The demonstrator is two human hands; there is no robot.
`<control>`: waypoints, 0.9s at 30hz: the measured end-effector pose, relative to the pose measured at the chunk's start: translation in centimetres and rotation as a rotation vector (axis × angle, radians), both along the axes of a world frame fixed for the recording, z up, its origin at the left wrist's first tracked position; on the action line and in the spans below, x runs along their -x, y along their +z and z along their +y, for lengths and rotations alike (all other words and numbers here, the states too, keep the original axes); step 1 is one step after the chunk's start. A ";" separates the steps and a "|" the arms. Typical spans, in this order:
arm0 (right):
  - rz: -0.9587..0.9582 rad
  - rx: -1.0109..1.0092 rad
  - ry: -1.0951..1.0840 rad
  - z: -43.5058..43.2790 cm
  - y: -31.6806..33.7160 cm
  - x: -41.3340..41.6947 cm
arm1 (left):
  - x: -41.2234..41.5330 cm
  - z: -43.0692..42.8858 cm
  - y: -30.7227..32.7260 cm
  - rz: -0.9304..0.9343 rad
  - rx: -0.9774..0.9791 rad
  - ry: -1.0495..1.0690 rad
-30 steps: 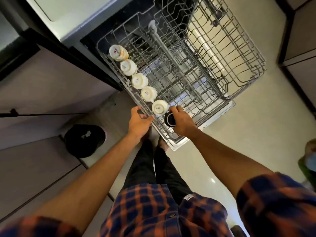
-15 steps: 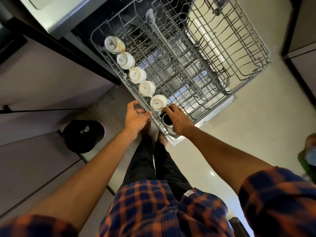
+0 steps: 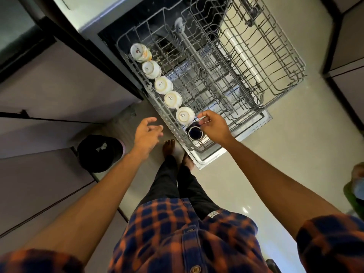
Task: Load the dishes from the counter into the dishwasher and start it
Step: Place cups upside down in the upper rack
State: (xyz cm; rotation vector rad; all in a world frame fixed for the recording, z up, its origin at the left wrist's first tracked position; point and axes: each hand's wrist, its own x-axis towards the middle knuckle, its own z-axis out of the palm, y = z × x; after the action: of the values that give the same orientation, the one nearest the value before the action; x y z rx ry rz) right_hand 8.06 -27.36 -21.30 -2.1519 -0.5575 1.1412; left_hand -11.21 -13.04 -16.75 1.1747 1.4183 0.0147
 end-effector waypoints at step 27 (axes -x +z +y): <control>-0.039 -0.532 1.063 31.5 21.2 48.2 | 55.7 7.4 17.4 0.336 -0.901 0.788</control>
State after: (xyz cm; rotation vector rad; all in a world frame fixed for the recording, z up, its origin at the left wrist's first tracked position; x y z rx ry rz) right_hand -40.14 4.14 -0.11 -1.3637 -1.9067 1.2254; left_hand -66.91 -5.63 0.61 1.2525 2.2009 1.1525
